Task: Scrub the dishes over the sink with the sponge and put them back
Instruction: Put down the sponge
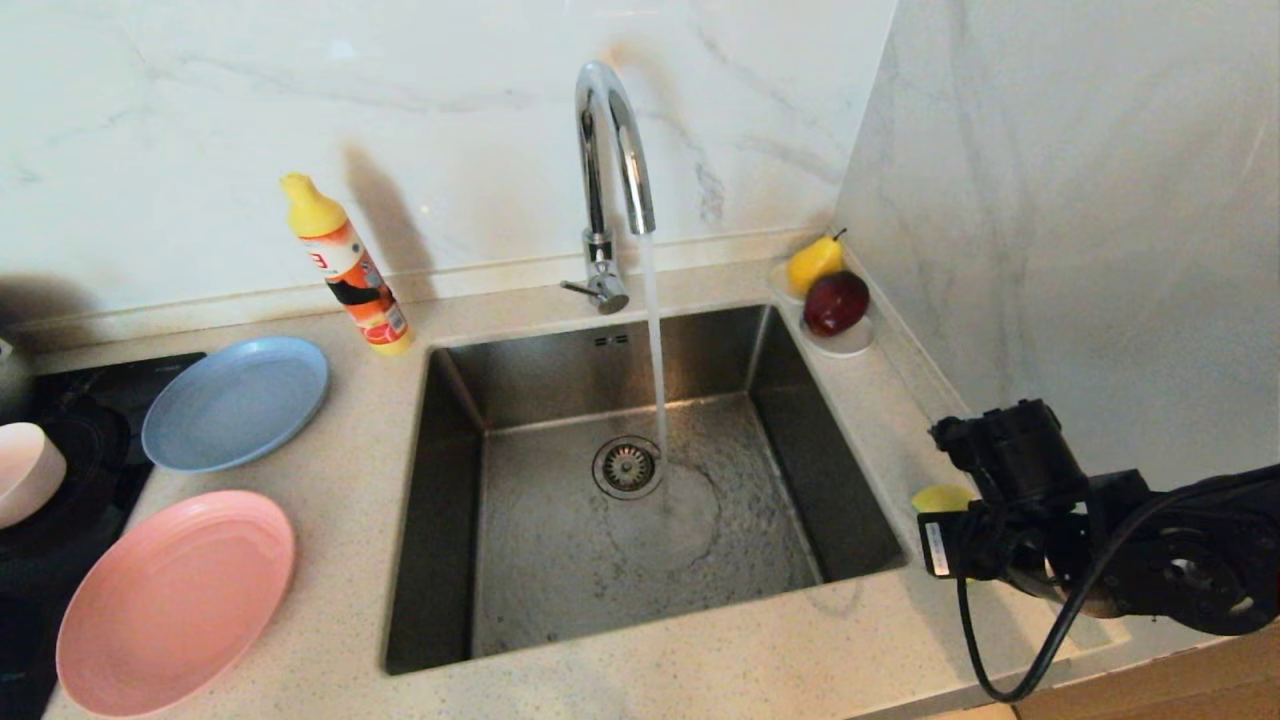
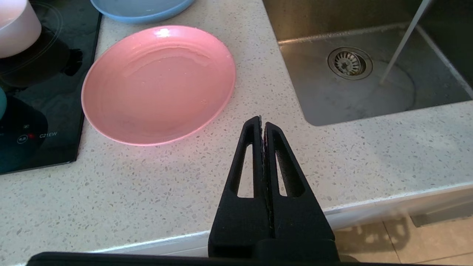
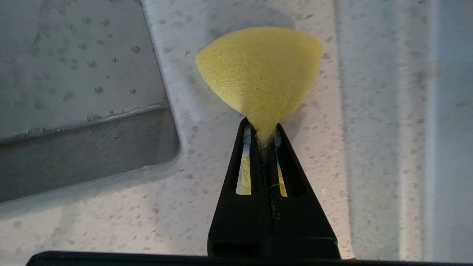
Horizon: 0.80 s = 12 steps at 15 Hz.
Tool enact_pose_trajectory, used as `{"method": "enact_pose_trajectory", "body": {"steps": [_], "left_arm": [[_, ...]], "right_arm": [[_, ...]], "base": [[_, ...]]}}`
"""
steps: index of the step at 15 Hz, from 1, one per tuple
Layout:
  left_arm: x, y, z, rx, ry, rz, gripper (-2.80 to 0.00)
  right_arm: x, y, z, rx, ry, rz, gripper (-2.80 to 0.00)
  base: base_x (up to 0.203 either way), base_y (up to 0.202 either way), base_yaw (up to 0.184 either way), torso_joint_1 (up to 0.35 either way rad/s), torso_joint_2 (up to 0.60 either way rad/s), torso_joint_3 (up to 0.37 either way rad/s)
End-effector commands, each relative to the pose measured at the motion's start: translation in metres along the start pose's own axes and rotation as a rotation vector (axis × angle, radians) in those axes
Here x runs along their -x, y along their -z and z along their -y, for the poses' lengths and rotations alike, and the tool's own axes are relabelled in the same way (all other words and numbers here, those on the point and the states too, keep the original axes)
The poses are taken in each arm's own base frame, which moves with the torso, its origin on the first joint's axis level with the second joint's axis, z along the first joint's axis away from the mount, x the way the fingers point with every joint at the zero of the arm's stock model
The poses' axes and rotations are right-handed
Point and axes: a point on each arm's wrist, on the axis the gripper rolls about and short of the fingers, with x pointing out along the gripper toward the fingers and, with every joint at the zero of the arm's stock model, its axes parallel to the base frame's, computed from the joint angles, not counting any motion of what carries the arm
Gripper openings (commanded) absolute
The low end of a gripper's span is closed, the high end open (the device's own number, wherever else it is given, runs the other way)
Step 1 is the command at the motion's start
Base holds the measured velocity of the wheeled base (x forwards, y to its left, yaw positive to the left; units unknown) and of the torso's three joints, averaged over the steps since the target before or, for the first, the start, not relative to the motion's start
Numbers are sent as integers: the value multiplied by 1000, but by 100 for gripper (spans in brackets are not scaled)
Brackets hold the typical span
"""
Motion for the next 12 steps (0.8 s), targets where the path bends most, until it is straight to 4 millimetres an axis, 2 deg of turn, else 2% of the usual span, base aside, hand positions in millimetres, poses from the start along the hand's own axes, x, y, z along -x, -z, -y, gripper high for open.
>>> {"method": "enact_pose_trajectory", "body": {"steps": [1, 8, 9, 10, 12], "left_arm": [[0, 0, 0, 0, 1, -3, -280], [0, 0, 0, 0, -1, -4, -280], [0, 0, 0, 0, -1, -4, -280], [0, 0, 0, 0, 0, -3, -280], [0, 0, 0, 0, -1, -4, -280]], "right_arm": [[1, -1, 2, -8, -6, 3, -280], [-2, 1, 4, -12, -5, -11, -280], [-2, 1, 5, -14, -3, -12, -264], [-2, 0, 6, -18, -1, -9, 0], [0, -2, 7, -24, -3, 0, 0]], "base": [[0, 0, 0, 0, 0, 0], [0, 0, 0, 0, 0, 0], [0, 0, 0, 0, 0, 0], [0, 0, 0, 0, 0, 0], [0, 0, 0, 0, 0, 0]]}}
